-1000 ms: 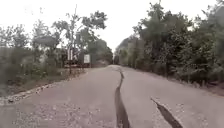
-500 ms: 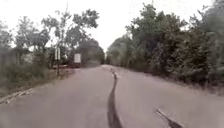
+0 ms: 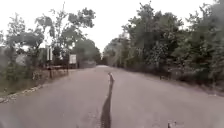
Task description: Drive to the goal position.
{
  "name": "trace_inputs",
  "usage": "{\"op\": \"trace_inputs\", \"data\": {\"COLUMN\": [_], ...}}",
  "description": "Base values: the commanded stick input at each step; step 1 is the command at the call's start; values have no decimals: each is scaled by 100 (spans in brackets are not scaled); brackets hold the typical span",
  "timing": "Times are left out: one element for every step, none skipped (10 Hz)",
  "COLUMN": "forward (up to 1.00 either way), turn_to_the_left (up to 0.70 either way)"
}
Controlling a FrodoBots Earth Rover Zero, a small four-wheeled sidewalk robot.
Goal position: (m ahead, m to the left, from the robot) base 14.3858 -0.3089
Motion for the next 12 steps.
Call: {"op": "trace_inputs", "data": {"forward": [100, 100, 100, 100, 100, 100, 100, 100, 100, 100, 100, 100], "turn_to_the_left": [0, 0, 0, 0, 0, 0, 0, 0, 0, 0, 0, 0]}}
